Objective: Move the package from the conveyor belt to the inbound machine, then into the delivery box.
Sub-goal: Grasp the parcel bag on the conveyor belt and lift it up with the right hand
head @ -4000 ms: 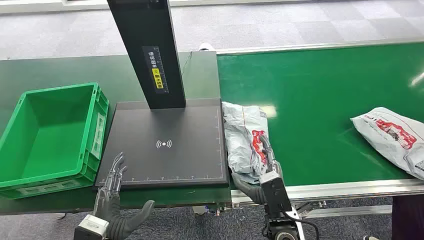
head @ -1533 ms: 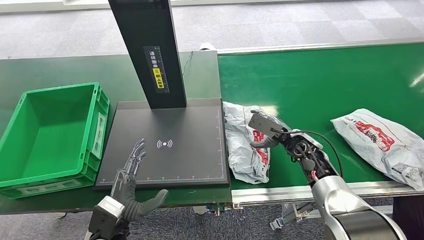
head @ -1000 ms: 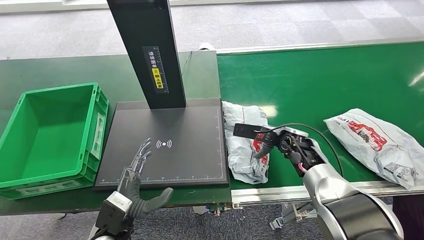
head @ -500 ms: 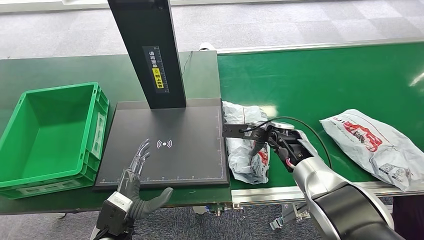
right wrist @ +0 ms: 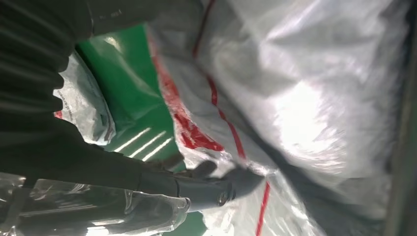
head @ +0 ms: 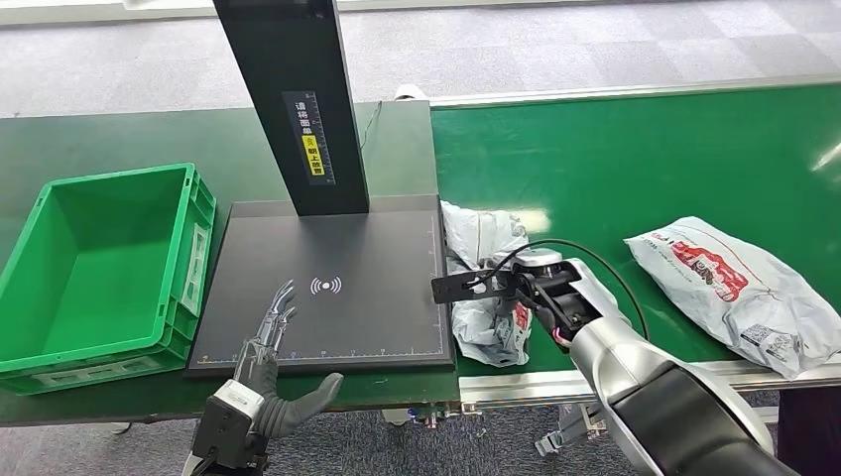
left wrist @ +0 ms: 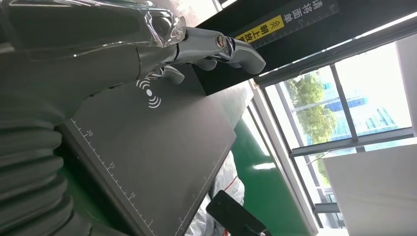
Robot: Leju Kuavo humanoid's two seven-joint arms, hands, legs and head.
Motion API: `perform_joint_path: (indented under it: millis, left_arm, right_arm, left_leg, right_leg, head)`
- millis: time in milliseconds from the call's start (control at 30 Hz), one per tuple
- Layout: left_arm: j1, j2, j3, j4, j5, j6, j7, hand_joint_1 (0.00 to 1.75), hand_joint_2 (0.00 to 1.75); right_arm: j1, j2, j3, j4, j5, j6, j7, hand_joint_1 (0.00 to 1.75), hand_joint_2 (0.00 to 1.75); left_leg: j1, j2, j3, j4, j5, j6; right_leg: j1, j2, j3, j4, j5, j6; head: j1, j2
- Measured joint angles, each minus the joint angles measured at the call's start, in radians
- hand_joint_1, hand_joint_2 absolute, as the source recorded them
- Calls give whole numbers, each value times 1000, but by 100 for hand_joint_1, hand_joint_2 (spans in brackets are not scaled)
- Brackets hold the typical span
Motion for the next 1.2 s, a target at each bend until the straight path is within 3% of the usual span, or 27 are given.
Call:
perform_joint_path:
  millis: [433,733,1000,1200]
  left_arm:
    - [-2,1,-9,0,28,24,2,0,175]
    - [2,7,-25,0,37,31,-1,0,175]
    - [18,25,-27,-6,43,24,-20,0,175]
    - [44,33,-15,-45,41,17,-31,0,175]
  right_arm:
    - [53,2,110,0,-1,11,-92,175,175]
    - [78,-23,136,-6,-58,-20,-137,175,175]
    - [96,-50,86,-26,-244,-149,-212,175,175]
    - [99,-67,-100,-128,-547,-416,-332,175,175]
  left_leg:
    - [0,1,1,0,0,0]
    - [0,1,4,0,-1,0]
    - [0,3,3,0,-1,0]
    - [1,3,1,0,0,0]
  right_leg:
    - [0,0,0,0,0,0]
    - [0,1,3,0,-1,0]
    - [0,2,2,0,0,0]
    - [1,3,0,0,0,-1]
  head:
    - [0,0]
    - [0,0]
    - [0,0]
    - [0,0]
